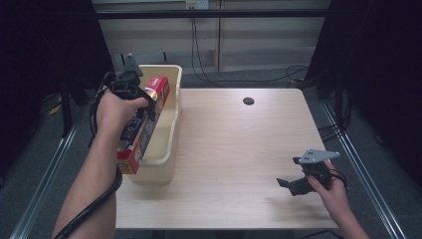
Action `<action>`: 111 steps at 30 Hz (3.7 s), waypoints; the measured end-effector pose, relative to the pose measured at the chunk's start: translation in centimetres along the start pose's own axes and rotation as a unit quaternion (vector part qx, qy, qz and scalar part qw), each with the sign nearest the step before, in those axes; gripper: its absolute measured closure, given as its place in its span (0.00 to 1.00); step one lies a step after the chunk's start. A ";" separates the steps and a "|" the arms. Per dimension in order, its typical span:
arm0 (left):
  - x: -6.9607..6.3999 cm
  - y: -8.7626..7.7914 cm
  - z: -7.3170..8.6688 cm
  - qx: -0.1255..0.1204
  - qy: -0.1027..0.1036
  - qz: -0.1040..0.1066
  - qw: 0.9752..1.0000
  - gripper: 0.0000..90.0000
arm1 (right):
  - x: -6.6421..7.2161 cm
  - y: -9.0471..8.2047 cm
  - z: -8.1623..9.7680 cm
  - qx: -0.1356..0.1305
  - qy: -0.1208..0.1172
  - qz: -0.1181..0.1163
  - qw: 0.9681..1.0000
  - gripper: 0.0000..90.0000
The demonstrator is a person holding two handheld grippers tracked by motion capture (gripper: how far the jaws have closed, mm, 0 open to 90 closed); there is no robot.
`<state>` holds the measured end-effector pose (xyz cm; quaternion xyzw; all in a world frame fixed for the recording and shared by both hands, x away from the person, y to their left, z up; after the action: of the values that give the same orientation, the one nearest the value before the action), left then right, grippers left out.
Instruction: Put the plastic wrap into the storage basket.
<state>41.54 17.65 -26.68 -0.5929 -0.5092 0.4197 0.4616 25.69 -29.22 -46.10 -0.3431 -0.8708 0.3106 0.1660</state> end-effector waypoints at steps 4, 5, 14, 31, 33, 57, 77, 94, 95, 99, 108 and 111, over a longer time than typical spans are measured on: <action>0.2 0.2 0.1 0.002 0.002 0.000 1.000 0.45 | 0.0 0.0 0.0 0.002 0.001 0.002 1.000 0.02; 0.2 0.3 0.1 0.001 0.002 0.000 1.000 0.45 | 0.0 0.0 0.0 0.002 0.002 0.000 1.000 0.02; 0.3 1.1 0.1 0.003 -0.006 -0.002 1.000 0.45 | 0.0 0.0 0.0 0.002 -0.001 0.000 1.000 0.02; 0.0 2.9 0.3 0.017 -0.008 -0.004 1.000 0.45 | 0.0 0.1 0.0 0.003 -0.002 -0.002 1.000 0.02; 0.0 3.1 0.3 0.017 -0.008 -0.005 1.000 0.45 | 0.0 0.1 0.0 0.002 -0.001 -0.002 1.000 0.02; -0.4 5.0 0.5 0.040 -0.018 -0.002 0.999 0.45 | 0.0 0.1 0.1 0.003 0.000 -0.004 1.000 0.02; 0.2 6.4 0.1 0.063 -0.034 0.010 0.997 0.45 | 0.0 0.2 0.1 0.005 -0.002 0.000 1.000 0.02; 0.8 8.2 -0.1 0.079 -0.044 0.027 0.996 0.44 | -0.1 0.4 0.3 0.011 -0.002 0.000 1.000 0.02; 0.7 8.2 -0.1 0.078 -0.043 0.026 0.996 0.44 | -0.1 0.4 0.3 0.012 0.000 0.000 1.000 0.02; 0.8 8.2 -0.2 0.070 -0.045 0.023 0.996 0.43 | 0.0 0.5 0.3 0.014 -0.004 0.000 1.000 0.02; 0.9 6.4 -0.4 0.042 -0.049 0.039 0.997 0.40 | 0.0 0.5 0.4 0.016 -0.003 0.000 1.000 0.02; 1.0 5.8 -0.3 0.030 -0.046 0.039 0.998 0.39 | 0.0 0.5 0.3 0.013 -0.005 -0.001 1.000 0.02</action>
<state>43.23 18.25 -32.28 -0.5785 -0.4936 0.4791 0.4383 25.76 -29.06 -46.61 -0.3382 -0.8681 0.3231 0.1662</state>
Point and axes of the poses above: each handheld gripper's, and its own axes: y roughly forward along the jaws, z roughly out of its underside, x roughly to its left, the point moved 1 cm from there along y, roughly forward along the jaws, and after that the axes turned 6 degrees about -z, right-handed, at the moved point
